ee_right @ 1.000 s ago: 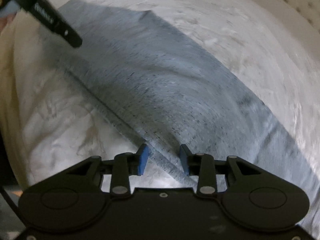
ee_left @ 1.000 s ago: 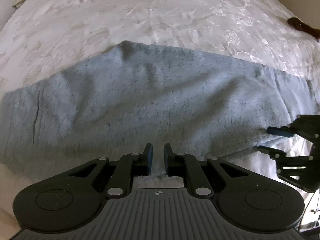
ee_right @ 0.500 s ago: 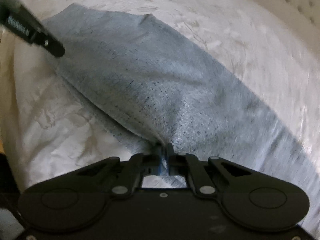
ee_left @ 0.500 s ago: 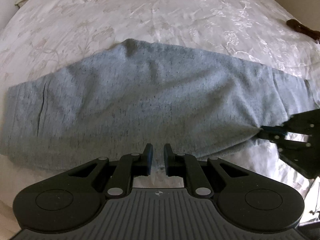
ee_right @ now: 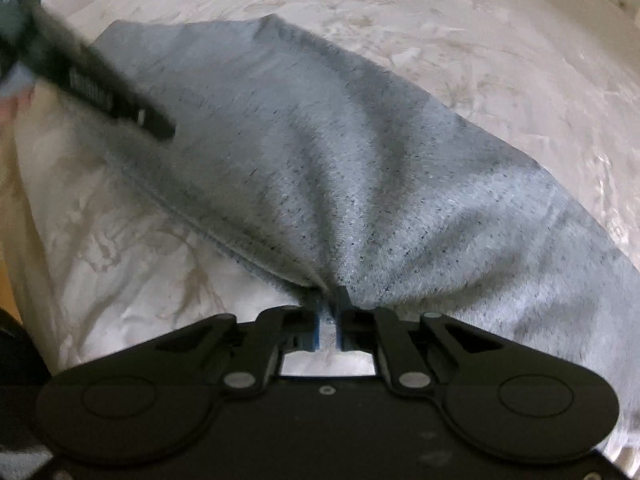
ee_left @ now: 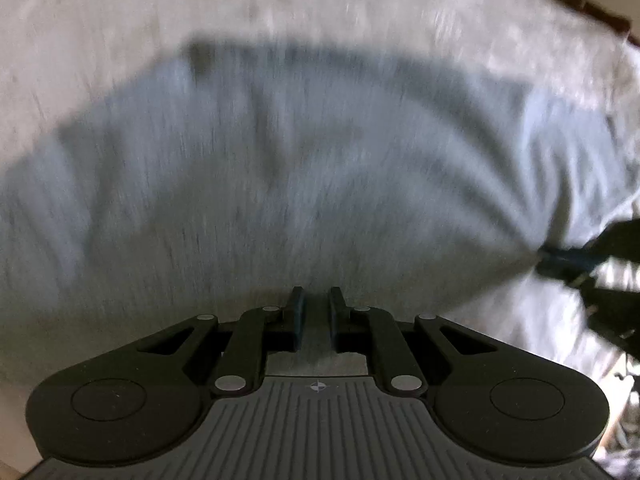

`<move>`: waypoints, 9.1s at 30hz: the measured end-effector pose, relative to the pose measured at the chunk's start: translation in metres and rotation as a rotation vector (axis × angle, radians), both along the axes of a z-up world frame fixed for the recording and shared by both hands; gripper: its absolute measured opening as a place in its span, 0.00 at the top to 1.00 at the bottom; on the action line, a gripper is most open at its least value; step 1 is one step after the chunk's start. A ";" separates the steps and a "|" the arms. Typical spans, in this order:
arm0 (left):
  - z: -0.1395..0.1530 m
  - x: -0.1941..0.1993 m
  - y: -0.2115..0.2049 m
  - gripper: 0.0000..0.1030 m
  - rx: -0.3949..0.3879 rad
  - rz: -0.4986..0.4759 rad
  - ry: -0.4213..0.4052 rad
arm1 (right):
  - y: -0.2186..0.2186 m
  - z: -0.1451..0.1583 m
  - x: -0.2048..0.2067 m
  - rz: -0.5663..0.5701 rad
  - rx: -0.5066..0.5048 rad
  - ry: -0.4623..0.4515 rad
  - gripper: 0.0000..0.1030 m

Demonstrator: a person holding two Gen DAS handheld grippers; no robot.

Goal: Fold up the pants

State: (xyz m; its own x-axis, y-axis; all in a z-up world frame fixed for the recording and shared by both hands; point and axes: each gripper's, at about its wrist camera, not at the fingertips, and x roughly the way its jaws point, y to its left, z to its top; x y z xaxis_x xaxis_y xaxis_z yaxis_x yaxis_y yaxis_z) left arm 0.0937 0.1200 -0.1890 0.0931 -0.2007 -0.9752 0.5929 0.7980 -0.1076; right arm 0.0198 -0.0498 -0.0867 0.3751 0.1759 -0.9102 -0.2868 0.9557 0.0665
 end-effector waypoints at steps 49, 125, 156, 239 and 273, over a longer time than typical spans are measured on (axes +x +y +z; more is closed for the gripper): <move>-0.023 -0.067 -0.163 0.88 0.190 0.165 -0.127 | -0.412 -0.049 -0.075 -0.854 0.359 0.023 0.17; 0.020 -0.018 -0.160 0.88 -0.216 0.056 -0.020 | -0.280 0.134 -0.005 -0.737 0.495 -0.209 0.86; 0.050 0.041 -0.024 0.87 -0.279 0.112 -0.108 | -0.005 0.064 0.047 -0.441 0.345 -0.110 0.52; 0.052 0.049 0.225 0.87 -0.085 0.493 -0.195 | 0.126 -0.005 0.189 -0.372 0.208 0.034 0.85; -0.028 0.124 0.228 0.12 -0.305 0.413 0.092 | 0.176 0.021 0.099 -0.330 0.217 0.119 0.76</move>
State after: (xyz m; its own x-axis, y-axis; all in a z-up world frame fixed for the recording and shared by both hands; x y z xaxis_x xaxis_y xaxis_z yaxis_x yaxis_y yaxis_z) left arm 0.2180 0.3485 -0.2168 0.1414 -0.4414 -0.8861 0.2130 0.8877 -0.4082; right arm 0.1184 0.1258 -0.0654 0.3379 0.2566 -0.9055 0.0548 0.9551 0.2911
